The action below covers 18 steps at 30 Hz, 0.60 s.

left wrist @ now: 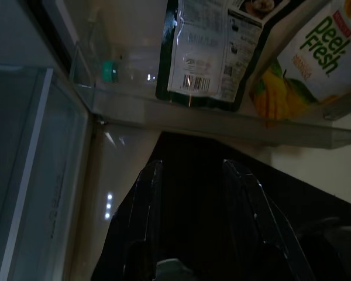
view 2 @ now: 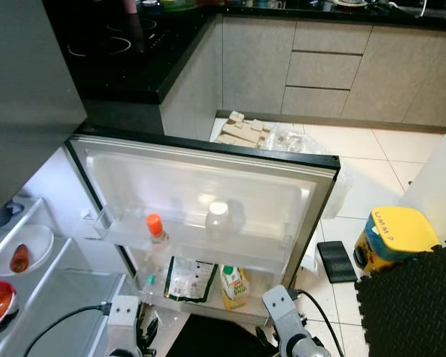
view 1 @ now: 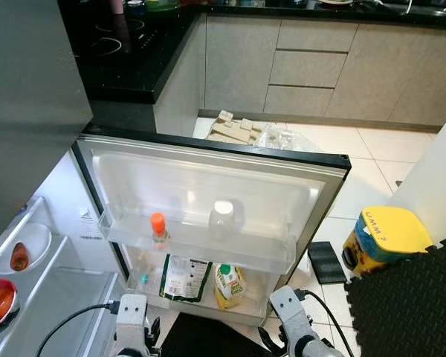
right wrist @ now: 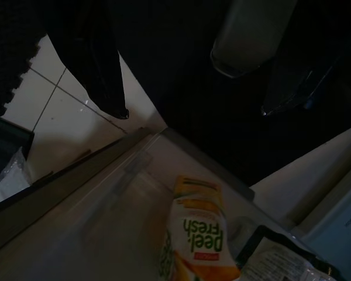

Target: Restocking fridge

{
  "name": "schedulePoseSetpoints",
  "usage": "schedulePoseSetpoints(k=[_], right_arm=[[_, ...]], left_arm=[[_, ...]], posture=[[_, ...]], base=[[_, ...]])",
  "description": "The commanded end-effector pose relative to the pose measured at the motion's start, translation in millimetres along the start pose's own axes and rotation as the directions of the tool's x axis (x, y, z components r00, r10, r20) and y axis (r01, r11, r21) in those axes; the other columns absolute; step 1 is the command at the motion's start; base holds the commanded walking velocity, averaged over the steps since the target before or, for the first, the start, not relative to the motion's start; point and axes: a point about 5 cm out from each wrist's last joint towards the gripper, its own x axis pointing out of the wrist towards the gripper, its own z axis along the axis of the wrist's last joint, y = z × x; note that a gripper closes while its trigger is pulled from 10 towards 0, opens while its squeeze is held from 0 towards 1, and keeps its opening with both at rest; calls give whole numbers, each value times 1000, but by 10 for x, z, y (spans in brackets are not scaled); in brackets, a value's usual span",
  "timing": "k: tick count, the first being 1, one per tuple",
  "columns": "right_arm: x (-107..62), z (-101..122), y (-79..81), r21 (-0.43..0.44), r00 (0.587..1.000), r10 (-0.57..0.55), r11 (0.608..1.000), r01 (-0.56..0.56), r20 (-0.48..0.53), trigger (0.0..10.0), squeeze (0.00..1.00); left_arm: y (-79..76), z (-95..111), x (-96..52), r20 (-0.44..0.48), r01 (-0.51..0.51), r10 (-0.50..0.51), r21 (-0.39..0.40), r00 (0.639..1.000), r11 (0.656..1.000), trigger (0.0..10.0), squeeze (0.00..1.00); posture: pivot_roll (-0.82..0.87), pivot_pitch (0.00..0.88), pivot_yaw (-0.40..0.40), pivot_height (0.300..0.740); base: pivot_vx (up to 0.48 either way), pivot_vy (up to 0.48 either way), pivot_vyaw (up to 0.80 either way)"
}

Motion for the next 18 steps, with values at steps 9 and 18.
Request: schedulePoseSetpoints(k=[9, 18], right_arm=[[-23, -79, 13, 1, 999, 5, 1000, -5, -40, 10000, 0], [-7, -49, 13, 4, 999, -1, 1000, 1, -35, 10000, 0]], left_arm=[[14, -18, -4, -20, 9, -8, 6, 1000, 1000, 10000, 0], [23, 3, 10, -18, 8, -7, 9, 1000, 1000, 10000, 0]], posture=[[-92, 33, -34, 719], [-88, 37, -34, 719]], base=[[0, 0, 0], [-240, 0, 0]])
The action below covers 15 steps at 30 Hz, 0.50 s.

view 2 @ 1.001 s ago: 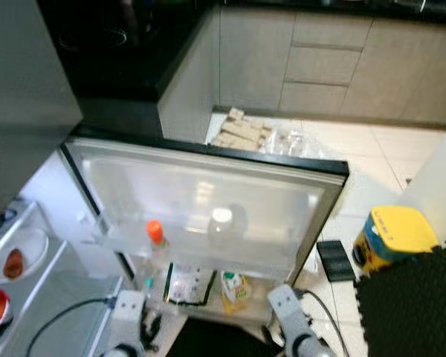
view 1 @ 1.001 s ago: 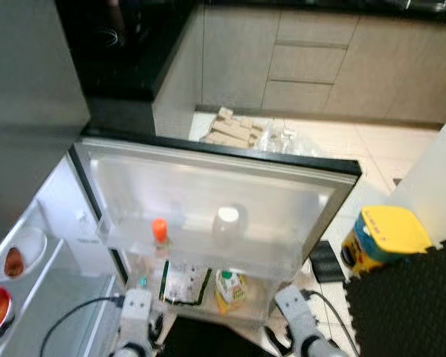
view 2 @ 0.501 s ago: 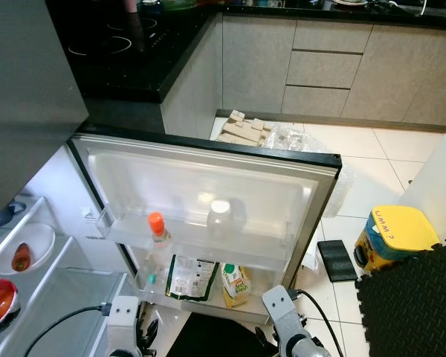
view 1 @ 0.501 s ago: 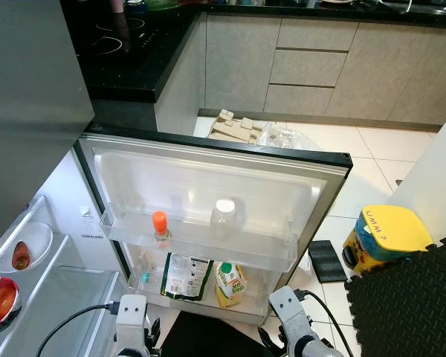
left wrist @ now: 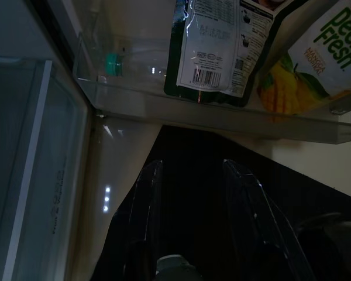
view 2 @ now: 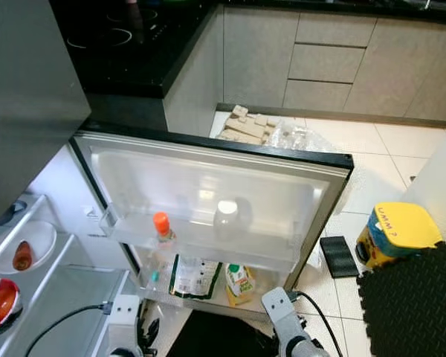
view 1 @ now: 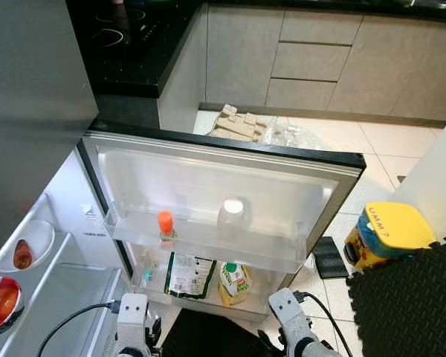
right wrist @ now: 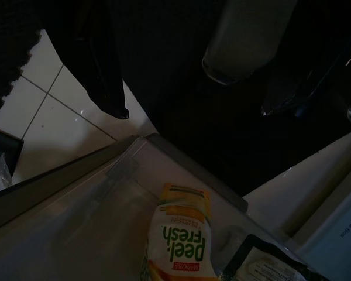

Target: Restocking fridge

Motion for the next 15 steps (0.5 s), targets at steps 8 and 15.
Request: schedulePoseSetpoints(k=[8, 15], right_arm=[[-10, -47, 18, 6, 1000, -3, 1000, 3, -24, 10000, 0], [-16, -58, 12, 7, 1000, -8, 1000, 8, -26, 10000, 0]], left_arm=[[48, -47, -32, -25, -2, 2, 6, 1000, 1000, 10000, 0], [51, -46, -32, -26, 0, 0, 10, 1000, 1000, 10000, 0]], posture=[[-87, 37, -34, 719], [-85, 42, -31, 719]], base=[[-351, 0, 0], [-348, 0, 0]])
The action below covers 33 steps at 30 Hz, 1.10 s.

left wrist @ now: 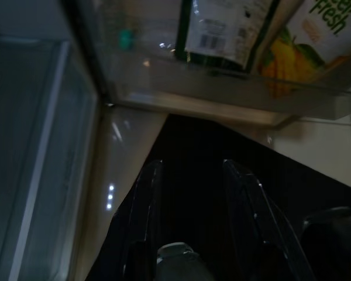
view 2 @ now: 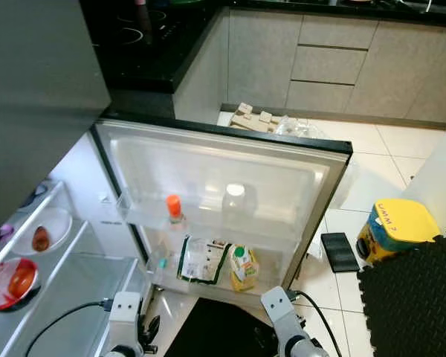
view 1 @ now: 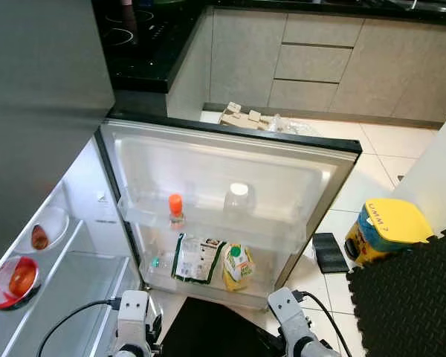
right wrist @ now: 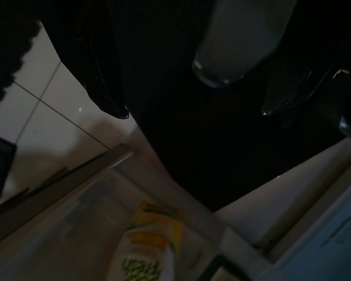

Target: Restocking fridge

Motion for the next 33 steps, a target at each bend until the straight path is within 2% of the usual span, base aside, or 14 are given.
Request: schedulePoseSetpoints(k=[1, 16, 28, 33], right_arm=[[-9, -23, -29, -1, 1000, -10, 1000, 10, -15, 10000, 0], [-2, -16, -13, 1, 1000, -9, 1000, 9, -15, 10000, 0], [-5, -26, -16, 3, 1000, -15, 1000, 15, -20, 10000, 0], [-5, -28, -15, 4, 1000, -16, 1000, 16, -22, 10000, 0]], left_arm=[[35, -49, -32, -23, -3, 4, 7, 1000, 1000, 10000, 0], [34, -38, -27, -22, 11, -10, 24, 1000, 1000, 10000, 0], [9, -17, -18, -7, 19, -19, 37, 1000, 999, 10000, 0], [-5, -6, -12, -9, 40, -39, 78, 999, 996, 10000, 0]], posture=[[-85, 42, -31, 719], [-81, 44, -29, 719], [-81, 46, -25, 719], [-81, 46, -24, 719]], base=[[-345, 0, 0], [-329, 0, 0], [0, 0, 0], [0, -96, 0]])
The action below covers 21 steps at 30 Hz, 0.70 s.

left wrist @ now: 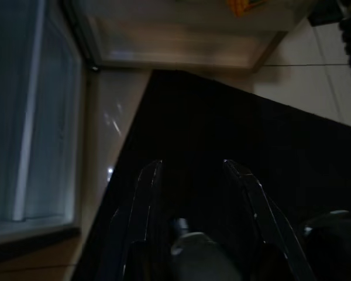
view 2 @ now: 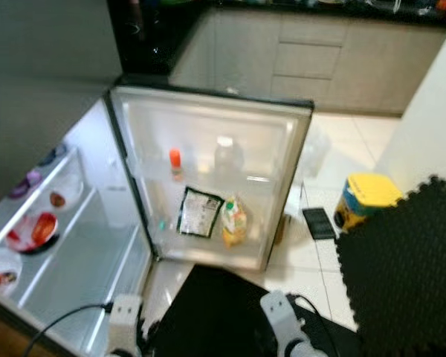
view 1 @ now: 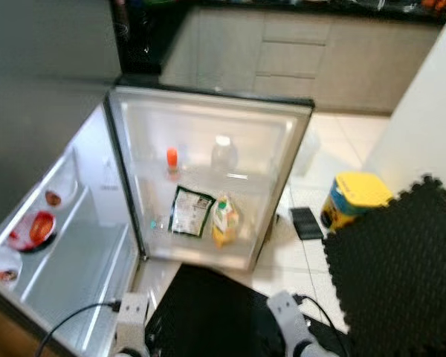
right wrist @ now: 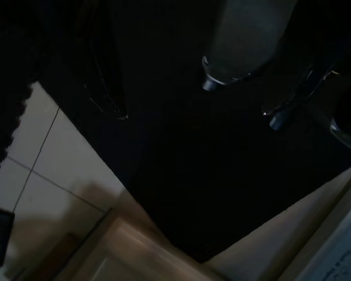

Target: Restocking fridge

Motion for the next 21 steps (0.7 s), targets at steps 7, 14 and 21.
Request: schedulePoseSetpoints(k=[7, 14, 21], right_arm=[[3, 8, -14, 2, 1000, -7, 1000, 7, -1, 10000, 0], [6, 15, -15, -1, 1000, -5, 1000, 5, 1, 10000, 0], [34, 112, -18, -35, 999, 20, 999, -19, 37, 10000, 0]], left_arm=[[0, -17, -9, -13, 16, -15, 34, 1000, 999, 10000, 0], [41, -14, -21, 4, -44, 44, 10, 999, 999, 10000, 0], [92, 11, -24, 24, -81, 81, -14, 996, 997, 10000, 0]], posture=[[-80, 49, -22, 719], [-78, 51, -25, 719], [-81, 61, -23, 719]], base=[[0, -480, 0], [0, -223, 0], [0, 0, 0]])
